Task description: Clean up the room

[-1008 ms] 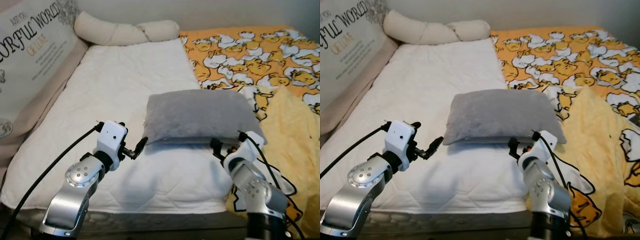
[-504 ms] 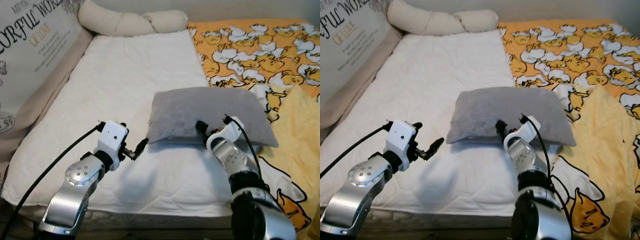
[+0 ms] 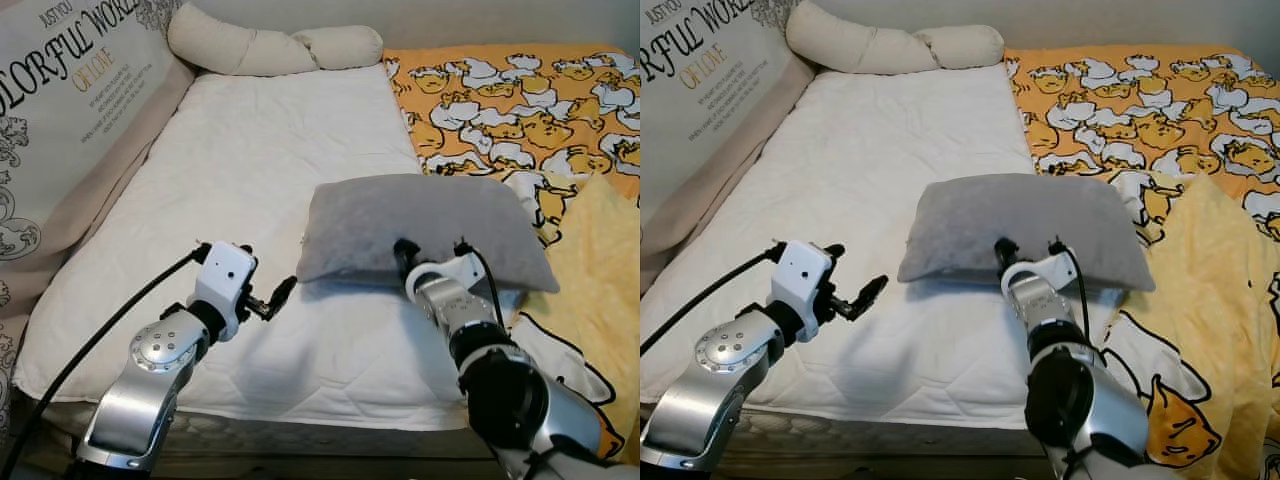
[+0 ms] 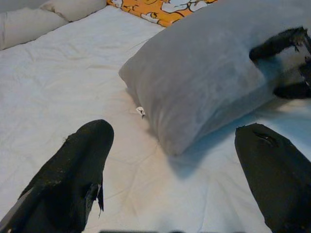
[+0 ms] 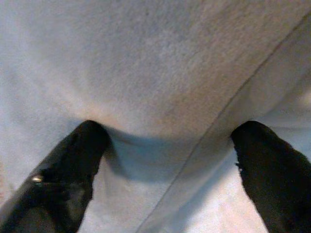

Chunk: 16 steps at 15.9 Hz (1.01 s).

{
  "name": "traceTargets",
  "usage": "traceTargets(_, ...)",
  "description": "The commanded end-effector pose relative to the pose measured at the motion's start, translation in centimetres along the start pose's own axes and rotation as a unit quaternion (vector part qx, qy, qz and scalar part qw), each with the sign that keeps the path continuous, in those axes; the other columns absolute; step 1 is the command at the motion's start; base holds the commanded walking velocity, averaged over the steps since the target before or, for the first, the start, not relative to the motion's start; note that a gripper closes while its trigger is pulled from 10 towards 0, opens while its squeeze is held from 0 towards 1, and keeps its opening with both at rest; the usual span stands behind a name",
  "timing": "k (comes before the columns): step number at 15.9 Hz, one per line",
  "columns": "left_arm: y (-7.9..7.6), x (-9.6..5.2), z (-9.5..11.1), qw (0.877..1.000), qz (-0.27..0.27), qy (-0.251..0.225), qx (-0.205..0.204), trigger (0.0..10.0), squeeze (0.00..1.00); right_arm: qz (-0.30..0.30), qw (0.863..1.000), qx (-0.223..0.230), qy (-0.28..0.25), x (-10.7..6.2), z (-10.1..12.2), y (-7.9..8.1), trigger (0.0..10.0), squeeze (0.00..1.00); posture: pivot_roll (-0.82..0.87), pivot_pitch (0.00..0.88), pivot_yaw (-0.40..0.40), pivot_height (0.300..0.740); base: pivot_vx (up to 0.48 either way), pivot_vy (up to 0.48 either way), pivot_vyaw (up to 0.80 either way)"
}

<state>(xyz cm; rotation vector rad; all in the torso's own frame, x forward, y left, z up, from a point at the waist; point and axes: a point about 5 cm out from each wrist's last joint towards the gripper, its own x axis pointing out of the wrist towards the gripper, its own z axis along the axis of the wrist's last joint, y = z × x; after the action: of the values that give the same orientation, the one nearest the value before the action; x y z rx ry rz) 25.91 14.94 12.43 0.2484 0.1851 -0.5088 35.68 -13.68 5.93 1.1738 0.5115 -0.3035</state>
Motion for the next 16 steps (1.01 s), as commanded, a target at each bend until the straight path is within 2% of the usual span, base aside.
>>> traceTargets(1, -0.1, -0.1, 0.3, 1.0, -0.002, -0.005, 0.01, 10.0, 0.0, 0.009, 1.0, 0.01, -0.005, 0.1, 0.1, 0.6, 0.0, 0.0, 0.1, 0.0, 0.061, 0.74, 0.0, 0.0, 0.0)
traceTargets(6, 0.1, 0.0, 0.6, 1.0, -0.002, -0.012, 0.012, 10.0, 0.0, -0.006, 0.999, 0.003, -0.043, 0.0, 1.5, 0.3, 0.0, 0.0, 0.11, 0.0, 0.074, 0.74, 0.0, 0.0, 0.0)
traceTargets(11, -0.1, 0.0, 0.3, 1.0, -0.017, -0.009, 0.014, 10.0, 0.0, -0.002, 0.998, -0.03, -0.051, 0.0, 2.0, 0.8, 0.0, 0.0, 0.1, 0.0, 0.077, 0.74, 0.0, 0.0, 0.0)
traceTargets(16, -0.3, -0.1, 0.0, 1.0, -0.02, -0.007, 0.013, 10.0, 0.0, 0.003, 0.998, -0.024, -0.055, 0.0, 2.2, 0.9, 0.0, 0.0, 0.09, 0.0, 0.071, 0.74, 0.0, 0.0, 0.0)
